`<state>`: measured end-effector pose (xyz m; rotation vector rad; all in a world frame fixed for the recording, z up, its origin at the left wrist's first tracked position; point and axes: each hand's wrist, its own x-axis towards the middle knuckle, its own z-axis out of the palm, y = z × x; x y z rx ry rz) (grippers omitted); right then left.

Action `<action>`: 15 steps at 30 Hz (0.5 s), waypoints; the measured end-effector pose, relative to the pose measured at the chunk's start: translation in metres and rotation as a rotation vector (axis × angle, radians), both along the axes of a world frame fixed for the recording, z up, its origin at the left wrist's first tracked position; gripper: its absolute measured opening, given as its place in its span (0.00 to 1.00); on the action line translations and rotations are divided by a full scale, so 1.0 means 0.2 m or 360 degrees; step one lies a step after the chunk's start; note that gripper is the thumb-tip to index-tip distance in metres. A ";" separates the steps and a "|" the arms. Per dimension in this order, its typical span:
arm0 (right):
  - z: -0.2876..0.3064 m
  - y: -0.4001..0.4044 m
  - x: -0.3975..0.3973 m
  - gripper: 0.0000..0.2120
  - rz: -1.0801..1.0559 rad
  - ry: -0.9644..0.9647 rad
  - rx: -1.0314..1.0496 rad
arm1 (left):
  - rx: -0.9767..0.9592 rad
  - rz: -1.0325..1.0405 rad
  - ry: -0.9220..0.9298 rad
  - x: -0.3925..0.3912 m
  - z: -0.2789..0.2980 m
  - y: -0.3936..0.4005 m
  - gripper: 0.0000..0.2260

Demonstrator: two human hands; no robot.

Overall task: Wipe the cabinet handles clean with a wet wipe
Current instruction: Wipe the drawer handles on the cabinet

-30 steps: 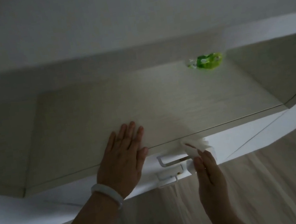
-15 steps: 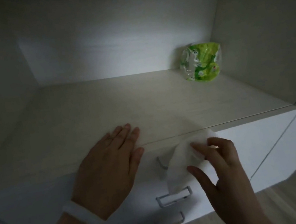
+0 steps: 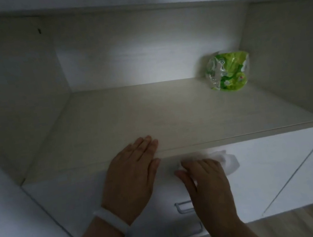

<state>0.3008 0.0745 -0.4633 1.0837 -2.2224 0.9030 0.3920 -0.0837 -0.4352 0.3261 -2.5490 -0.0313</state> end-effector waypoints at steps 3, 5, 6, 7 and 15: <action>0.01 0.02 -0.05 0.13 0.0107 -0.0021 0.0101 | -0.0044 0.0014 0.0003 0.00 -0.01 -0.01 0.21; 0.02 0.09 -0.12 0.14 0.0193 0.0027 0.0146 | -0.0029 0.0016 0.0009 -0.01 -0.02 -0.02 0.21; 0.03 0.13 -0.14 0.14 0.0199 0.0052 0.0123 | -0.0015 0.0019 0.0012 -0.01 -0.02 -0.02 0.21; 0.04 0.16 -0.15 0.14 0.0191 0.0058 0.0080 | -0.0001 0.0026 0.0018 -0.02 -0.02 -0.02 0.21; 0.02 -0.02 -0.04 0.16 -0.0014 0.0077 0.0316 | 0.0021 0.0069 0.0051 -0.02 -0.04 -0.01 0.22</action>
